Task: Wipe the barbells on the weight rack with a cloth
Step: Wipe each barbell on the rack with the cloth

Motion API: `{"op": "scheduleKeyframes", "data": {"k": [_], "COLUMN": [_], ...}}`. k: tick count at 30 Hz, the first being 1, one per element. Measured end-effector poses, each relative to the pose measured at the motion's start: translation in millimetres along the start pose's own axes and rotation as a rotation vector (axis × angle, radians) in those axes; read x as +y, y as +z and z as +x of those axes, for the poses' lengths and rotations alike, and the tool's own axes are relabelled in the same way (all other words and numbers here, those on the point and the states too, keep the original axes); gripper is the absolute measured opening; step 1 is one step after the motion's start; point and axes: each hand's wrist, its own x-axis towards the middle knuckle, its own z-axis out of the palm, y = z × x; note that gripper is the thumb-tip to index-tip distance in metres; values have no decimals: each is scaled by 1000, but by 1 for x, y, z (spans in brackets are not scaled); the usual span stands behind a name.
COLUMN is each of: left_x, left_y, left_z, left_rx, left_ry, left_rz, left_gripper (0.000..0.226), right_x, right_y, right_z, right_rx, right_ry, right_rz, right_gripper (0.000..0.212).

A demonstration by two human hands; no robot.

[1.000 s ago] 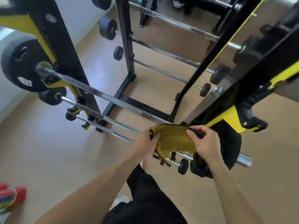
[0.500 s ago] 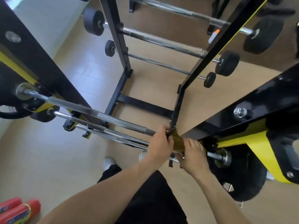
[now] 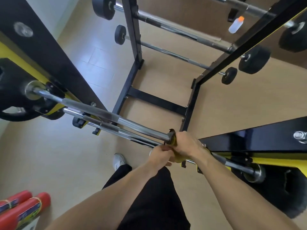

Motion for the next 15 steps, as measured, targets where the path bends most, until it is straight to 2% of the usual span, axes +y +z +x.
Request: {"op": "scheduleKeyframes", "data": {"k": [4, 8, 11, 15], "left_x": [3, 14, 14, 14], "left_y": [-22, -50, -76, -102], "left_z": [1, -3, -6, -6], "left_rx": [-15, 87, 106, 128], "left_ry": [-24, 25, 101, 140], "left_rz": [-186, -356, -452, -523], "left_gripper": [28, 40, 52, 53], "right_x": [-25, -77, -97, -118], "right_y": [1, -1, -3, 1], "right_z": [12, 27, 35, 45], "right_rx": [37, 82, 102, 117], "right_ry": [-39, -152, -194, -184], "right_rz": [-8, 7, -34, -60], "right_gripper": [30, 29, 28, 18]}}
